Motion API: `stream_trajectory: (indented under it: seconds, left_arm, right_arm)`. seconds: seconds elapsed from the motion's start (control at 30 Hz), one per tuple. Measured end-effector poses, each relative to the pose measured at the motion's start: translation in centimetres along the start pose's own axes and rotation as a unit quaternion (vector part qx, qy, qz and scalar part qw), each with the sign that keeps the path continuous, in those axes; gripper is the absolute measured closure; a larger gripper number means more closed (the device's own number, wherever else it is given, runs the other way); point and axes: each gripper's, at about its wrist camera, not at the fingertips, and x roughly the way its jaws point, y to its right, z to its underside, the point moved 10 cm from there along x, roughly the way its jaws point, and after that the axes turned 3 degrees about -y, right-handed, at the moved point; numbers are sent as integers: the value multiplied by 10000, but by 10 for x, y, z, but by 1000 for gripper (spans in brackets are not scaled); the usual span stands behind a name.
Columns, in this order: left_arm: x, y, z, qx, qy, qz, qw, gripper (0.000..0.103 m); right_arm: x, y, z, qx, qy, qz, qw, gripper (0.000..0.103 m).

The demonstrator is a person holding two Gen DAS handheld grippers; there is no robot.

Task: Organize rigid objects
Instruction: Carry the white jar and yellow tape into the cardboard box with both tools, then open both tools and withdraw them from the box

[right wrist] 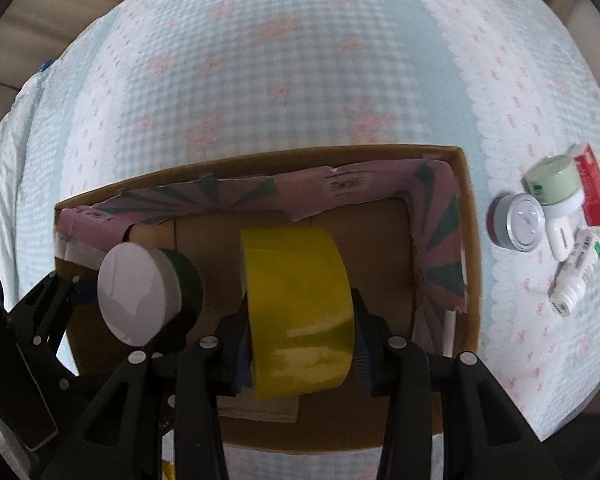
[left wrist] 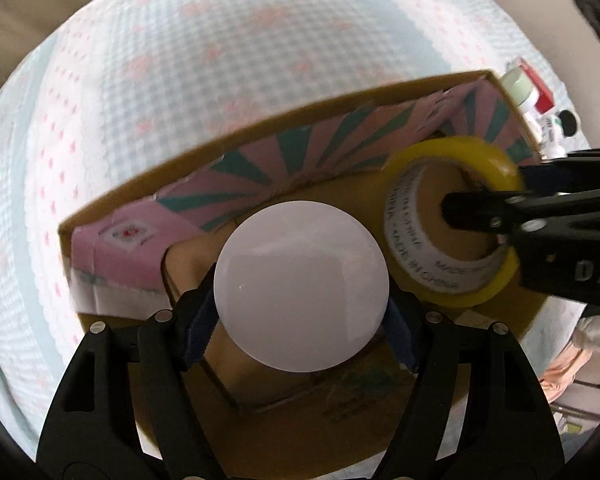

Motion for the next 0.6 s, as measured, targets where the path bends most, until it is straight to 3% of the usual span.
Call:
stream_trajectory:
  seconds: [0.03,0.07,0.1,0.13,0.17,0.27,0.6]
  left_arm:
    - [-4,2,-1,55,64,49,10000,1]
    - [-8,3,-3,130,135,96,9998,0]
    - [-11,6,-2,237,180,126,9995,0]
    - [-11,7,-1,293,180,134,9993,0]
    - [-12,9,1,359,179,134,9991,0]
    - [-10,10,7,400,172,194,9989,0]
    - [-24,11,22,268,212,124,9993,0]
  right_arm:
    - [0,-2,0,-73,-10,-34,10000,64]
    - [-3,-4,0,-174,28,-74,9998,63]
    - [-5,-3,-1,-192,88,-120,9997,55]
    - [-8,-2,-2,-147,131,-148,9997,22]
    - [-11,2,-1,-23,106,-258,9996,0]
    - [-14,9,0,224,117,-472,9986,0]
    - [-28,9,5,177,298,-403,9986,0]
